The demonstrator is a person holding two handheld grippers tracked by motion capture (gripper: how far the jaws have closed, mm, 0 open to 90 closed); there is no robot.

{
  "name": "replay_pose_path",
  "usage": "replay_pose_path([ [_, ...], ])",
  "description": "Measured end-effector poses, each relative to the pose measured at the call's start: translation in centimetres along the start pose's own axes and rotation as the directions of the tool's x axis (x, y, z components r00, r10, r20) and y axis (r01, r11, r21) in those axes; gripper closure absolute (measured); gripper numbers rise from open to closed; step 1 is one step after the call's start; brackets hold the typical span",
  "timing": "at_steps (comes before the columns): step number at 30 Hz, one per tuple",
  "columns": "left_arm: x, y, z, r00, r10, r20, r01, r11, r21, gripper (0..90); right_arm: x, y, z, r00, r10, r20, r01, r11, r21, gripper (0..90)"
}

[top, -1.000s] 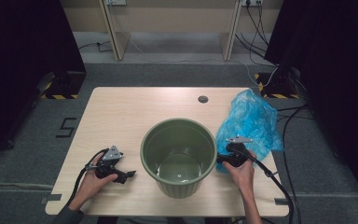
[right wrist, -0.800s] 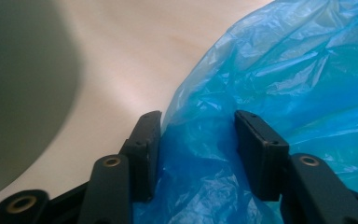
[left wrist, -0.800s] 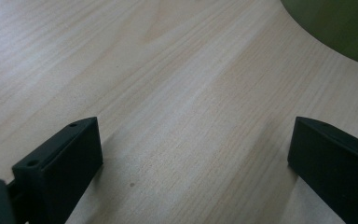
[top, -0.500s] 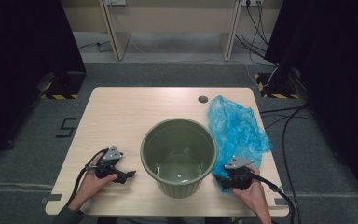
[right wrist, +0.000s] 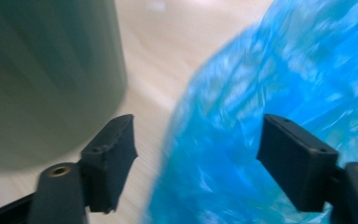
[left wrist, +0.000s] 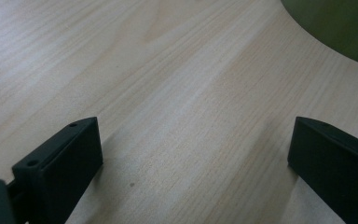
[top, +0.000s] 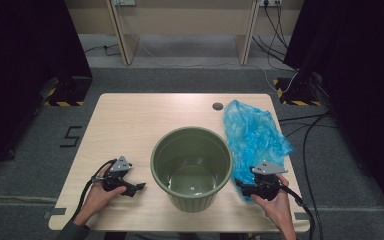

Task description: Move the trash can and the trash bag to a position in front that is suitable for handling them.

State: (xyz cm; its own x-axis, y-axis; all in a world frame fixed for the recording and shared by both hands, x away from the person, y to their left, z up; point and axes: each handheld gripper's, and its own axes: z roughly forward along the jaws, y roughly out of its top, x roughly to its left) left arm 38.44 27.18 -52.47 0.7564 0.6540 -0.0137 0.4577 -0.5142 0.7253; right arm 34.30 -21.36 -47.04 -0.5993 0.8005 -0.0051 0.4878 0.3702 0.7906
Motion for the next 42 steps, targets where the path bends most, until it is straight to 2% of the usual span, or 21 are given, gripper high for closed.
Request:
replay_pose_path([
  [1,0.0,0.0,0.0,1.0000,0.000,0.000,0.000,1.0000,-0.001,2.0,1.2,0.5,-0.9,0.9998,0.011,0.014,-0.011,1.000,-0.022,24.5],
  [2,0.0,0.0,0.0,1.0000,-0.001,-0.001,0.001,1.0000,-0.001,2.0,1.2,0.5,-0.9,0.9998,0.011,0.014,-0.011,1.000,-0.022,24.5],
  [3,0.0,0.0,0.0,1.0000,-0.002,-0.001,0.002,1.0000,-0.001,2.2,2.4,0.9,-1.5,0.9994,0.011,0.033,-0.010,0.999,-0.034,24.3],
  [4,0.0,0.0,0.0,1.0000,-0.002,-0.001,0.002,1.0000,-0.001,2.6,2.4,0.9,-1.5,0.9994,0.011,0.033,-0.010,0.999,-0.034,24.3],
  [5,0.0,0.0,-0.1,1.0000,-0.002,0.006,0.002,0.9999,-0.012,4.4,3.3,1.2,-1.6,0.9992,0.011,0.039,-0.010,0.999,-0.040,24.6],
  [8,-0.3,0.1,-0.3,1.0000,0.000,0.008,0.000,0.9993,-0.037,19.8,3.9,1.3,-1.5,0.9990,0.014,0.043,-0.012,0.999,-0.037,24.7],
  [9,-0.5,0.1,-0.3,0.9999,-0.002,0.010,0.002,0.9991,-0.042,14.8,4.3,1.4,-1.2,0.9986,0.028,0.044,-0.027,0.999,-0.030,24.7],
  [10,-0.7,0.3,-0.4,0.9998,-0.008,0.017,0.009,0.9988,-0.048,14.8,4.3,1.4,-1.2,0.9986,0.028,0.044,-0.027,0.999,-0.030,24.7],
  [11,-1.0,0.5,-0.6,0.9993,-0.011,0.034,0.014,0.9972,-0.074,17.5,4.9,1.6,-0.7,0.9989,0.029,0.037,-0.029,1.000,-0.011,25.4],
  [14,-1.3,0.8,-0.8,0.9987,-0.023,0.045,0.026,0.9963,-0.082,13.4,5.4,1.8,-0.5,0.9985,0.003,0.055,-0.003,1.000,0.003,26.6],
  [15,-1.7,1.2,-1.2,0.9975,-0.031,0.064,0.037,0.9943,-0.100,14.8,5.8,2.0,-0.1,0.9988,0.006,0.049,-0.006,1.000,0.002,26.6],
  [17,-2.2,1.6,-1.5,0.9964,-0.036,0.076,0.045,0.9928,-0.111,14.7,6.1,2.3,0.3,0.9993,0.014,0.035,-0.015,1.000,0.004,26.6],
  [22,-3.3,2.2,-1.9,0.9956,-0.004,0.093,0.015,0.9931,-0.117,14.7,6.7,3.3,1.5,0.9998,0.009,0.017,-0.009,1.000,0.008,26.6],
  [24,-3.7,2.4,-2.1,0.9976,0.017,0.067,-0.010,0.9947,-0.102,14.6,6.9,3.7,2.0,0.9999,0.001,0.016,-0.001,1.000,0.012,27.9],
  [25,-3.8,2.4,-2.2,0.9984,0.025,0.050,-0.020,0.9947,-0.101,14.6,7.0,4.2,2.5,0.9992,-0.013,0.037,0.013,1.000,0.016,28.3],
  [26,-3.8,2.4,-2.2,0.9986,0.026,0.046,-0.021,0.9947,-0.101,14.6,7.0,4.2,2.5,0.9992,-0.013,0.037,0.013,1.000,0.016,28.3],
  [31,-3.2,2.5,-1.8,0.9985,0.002,0.055,0.004,0.9944,-0.105,13.7,6.4,5.4,3.8,0.9982,-0.024,0.055,0.023,1.000,0.016,33.3],
  [34,-2.6,2.7,-1.3,0.9989,-0.022,0.041,0.027,0.9924,-0.120,13.7,5.8,6.1,4.6,0.9973,-0.031,0.067,0.030,0.999,0.018,33.2],
  [36,-2.3,2.8,-1.0,0.9987,-0.037,0.034,0.041,0.9912,-0.126,13.8,5.1,6.7,5.4,0.9979,-0.018,0.062,0.017,1.000,0.021,33.1],
  [39,-1.5,3.1,-0.5,0.9977,-0.067,0.005,0.067,0.9880,-0.139,14.3,4.5,7.3,6.2,0.9982,-0.015,0.059,0.014,1.000,0.022,33.0],
  [42,-1.3,3.3,-0.3,0.9977,-0.068,0.000,0.068,0.9880,-0.139,14.3,4.3,7.6,6.5,0.9978,-0.007,0.066,0.005,1.000,0.024,33.0],
])
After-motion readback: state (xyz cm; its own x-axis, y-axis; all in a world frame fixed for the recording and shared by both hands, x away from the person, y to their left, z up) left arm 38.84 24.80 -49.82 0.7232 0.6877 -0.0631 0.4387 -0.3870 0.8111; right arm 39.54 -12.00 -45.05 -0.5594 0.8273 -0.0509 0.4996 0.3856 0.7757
